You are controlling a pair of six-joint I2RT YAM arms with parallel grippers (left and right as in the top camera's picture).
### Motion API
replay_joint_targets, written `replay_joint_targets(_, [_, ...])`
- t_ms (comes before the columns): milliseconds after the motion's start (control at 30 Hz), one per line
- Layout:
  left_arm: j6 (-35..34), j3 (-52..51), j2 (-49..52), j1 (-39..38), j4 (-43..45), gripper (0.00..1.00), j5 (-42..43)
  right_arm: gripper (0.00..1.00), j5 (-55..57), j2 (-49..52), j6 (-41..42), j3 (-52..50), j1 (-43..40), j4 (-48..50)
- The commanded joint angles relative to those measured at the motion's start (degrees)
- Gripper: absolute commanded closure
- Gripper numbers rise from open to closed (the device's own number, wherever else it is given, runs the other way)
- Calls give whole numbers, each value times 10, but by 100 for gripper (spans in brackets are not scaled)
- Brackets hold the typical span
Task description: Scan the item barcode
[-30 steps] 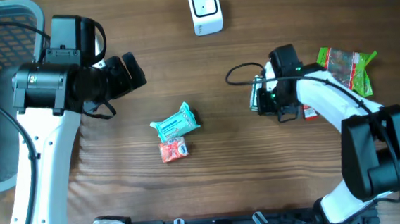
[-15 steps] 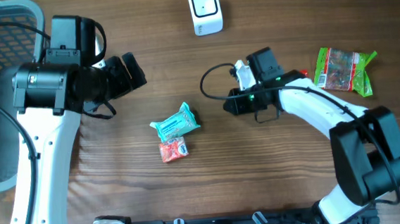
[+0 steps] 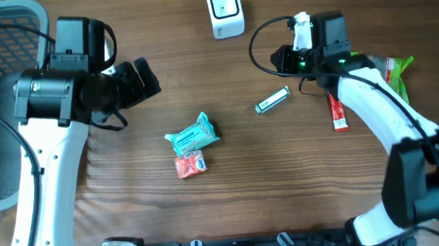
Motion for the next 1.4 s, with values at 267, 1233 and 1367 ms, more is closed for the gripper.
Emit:
replay_joint_targets(267, [0,3,0,4,0,0,-5,87,74,91,-23,3,2,-23])
replay_joint_targets(1233, [0,3,0,4,0,0,-5,74,-29,34,-96,68,1,-408])
replay_joint_targets(1367, [0,3,0,4,0,0,-5,71,-11,-15,-127,81,17,-417])
